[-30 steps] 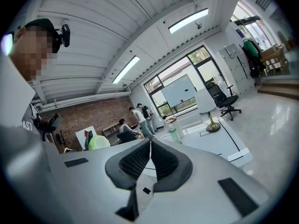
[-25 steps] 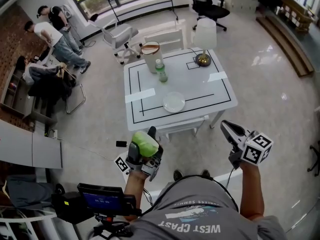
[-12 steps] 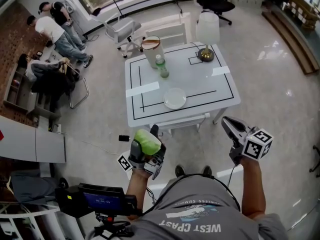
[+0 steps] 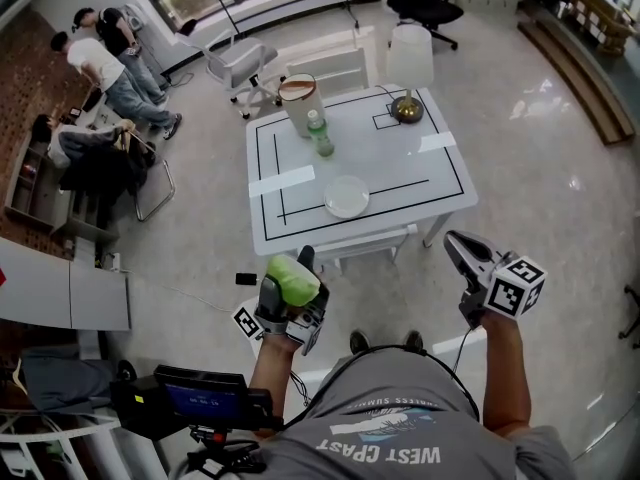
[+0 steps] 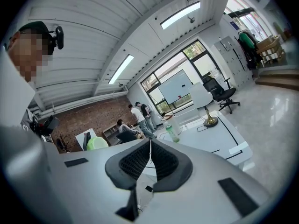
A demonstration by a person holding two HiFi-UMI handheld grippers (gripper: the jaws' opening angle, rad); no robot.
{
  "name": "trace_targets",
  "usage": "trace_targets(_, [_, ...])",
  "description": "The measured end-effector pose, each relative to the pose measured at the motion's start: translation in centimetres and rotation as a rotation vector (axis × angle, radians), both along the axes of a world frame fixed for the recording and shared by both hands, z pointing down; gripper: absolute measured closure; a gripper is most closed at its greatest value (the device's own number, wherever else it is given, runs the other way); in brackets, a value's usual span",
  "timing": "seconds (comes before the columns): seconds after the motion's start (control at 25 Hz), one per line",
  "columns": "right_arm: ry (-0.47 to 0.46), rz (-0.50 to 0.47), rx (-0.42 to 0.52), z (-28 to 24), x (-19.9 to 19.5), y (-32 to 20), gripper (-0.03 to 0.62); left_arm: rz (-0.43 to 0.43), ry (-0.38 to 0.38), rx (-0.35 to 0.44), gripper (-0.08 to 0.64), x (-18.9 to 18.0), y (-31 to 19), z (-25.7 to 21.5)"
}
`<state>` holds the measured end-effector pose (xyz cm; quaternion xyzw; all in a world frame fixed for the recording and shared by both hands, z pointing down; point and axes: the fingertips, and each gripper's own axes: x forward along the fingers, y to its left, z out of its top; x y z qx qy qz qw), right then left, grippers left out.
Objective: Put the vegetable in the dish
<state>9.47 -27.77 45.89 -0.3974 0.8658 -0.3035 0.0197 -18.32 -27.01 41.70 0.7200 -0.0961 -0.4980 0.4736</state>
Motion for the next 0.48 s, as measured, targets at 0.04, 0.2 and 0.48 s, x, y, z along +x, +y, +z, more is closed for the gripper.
trace_targets(0.04, [0.002, 0.002, 0.001, 0.0, -0.1, 0.0, 0.583, 0.001, 0.002, 0.002, 0.011, -0.2, -0.1, 0.0])
trace_targets(0.2, [-0.001, 0.002, 0.004, 0.2, -1.0, 0.1, 0.583, 0.008, 0.000, 0.013, 0.011, -0.8, -0.2, 0.1])
trace_targets(0.48, [0.022, 0.002, 0.005, 0.1, -2.9, 0.6, 0.583, 0.019, 0.000, 0.017, 0.011, -2.3, -0.4, 0.4])
